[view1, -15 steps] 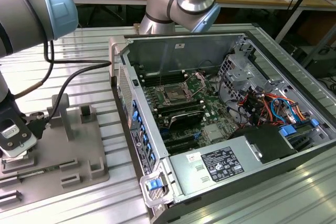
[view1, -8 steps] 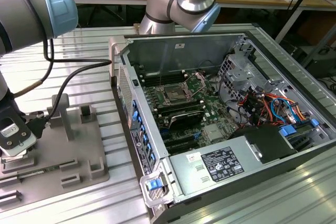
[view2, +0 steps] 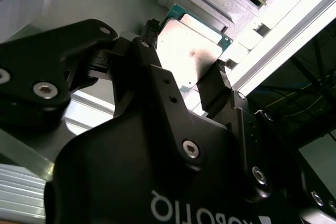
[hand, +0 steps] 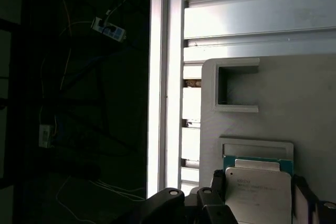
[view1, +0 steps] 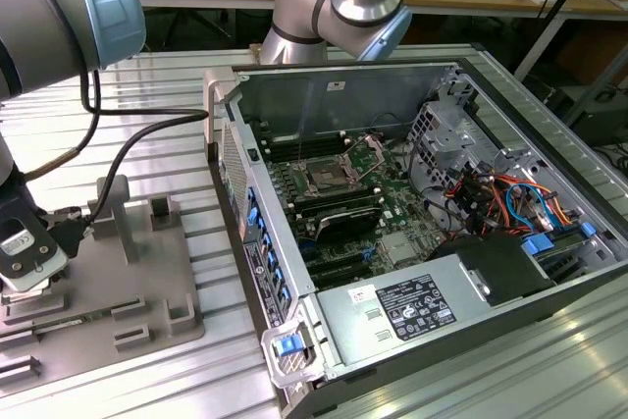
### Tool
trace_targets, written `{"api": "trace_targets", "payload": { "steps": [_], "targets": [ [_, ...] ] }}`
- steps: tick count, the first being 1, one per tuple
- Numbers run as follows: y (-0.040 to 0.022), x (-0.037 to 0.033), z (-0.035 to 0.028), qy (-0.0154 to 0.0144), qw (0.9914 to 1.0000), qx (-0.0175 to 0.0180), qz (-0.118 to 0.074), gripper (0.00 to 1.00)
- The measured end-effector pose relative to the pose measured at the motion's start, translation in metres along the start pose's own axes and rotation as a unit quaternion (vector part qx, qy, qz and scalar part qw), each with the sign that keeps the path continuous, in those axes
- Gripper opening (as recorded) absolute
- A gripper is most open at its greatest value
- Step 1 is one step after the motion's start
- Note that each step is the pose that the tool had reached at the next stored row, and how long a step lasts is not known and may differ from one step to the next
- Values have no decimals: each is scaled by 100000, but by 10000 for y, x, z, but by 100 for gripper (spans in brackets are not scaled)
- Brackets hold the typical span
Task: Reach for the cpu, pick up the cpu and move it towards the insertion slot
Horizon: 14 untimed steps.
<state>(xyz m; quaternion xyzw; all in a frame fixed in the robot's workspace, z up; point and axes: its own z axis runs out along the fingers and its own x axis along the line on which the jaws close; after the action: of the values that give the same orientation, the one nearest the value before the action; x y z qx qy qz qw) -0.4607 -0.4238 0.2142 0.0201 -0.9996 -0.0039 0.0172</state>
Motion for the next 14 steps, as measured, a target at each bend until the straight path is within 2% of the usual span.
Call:
{"api": "trace_targets", "payload": {
  "steps": [6,8,14],
  "targets": [
    [0,2,-28,16,100000,3,14,55],
    [0,3,-89,9,100000,-4,24,55],
    [1,7,-189,12,100000,-1,39,55]
  ]
}}
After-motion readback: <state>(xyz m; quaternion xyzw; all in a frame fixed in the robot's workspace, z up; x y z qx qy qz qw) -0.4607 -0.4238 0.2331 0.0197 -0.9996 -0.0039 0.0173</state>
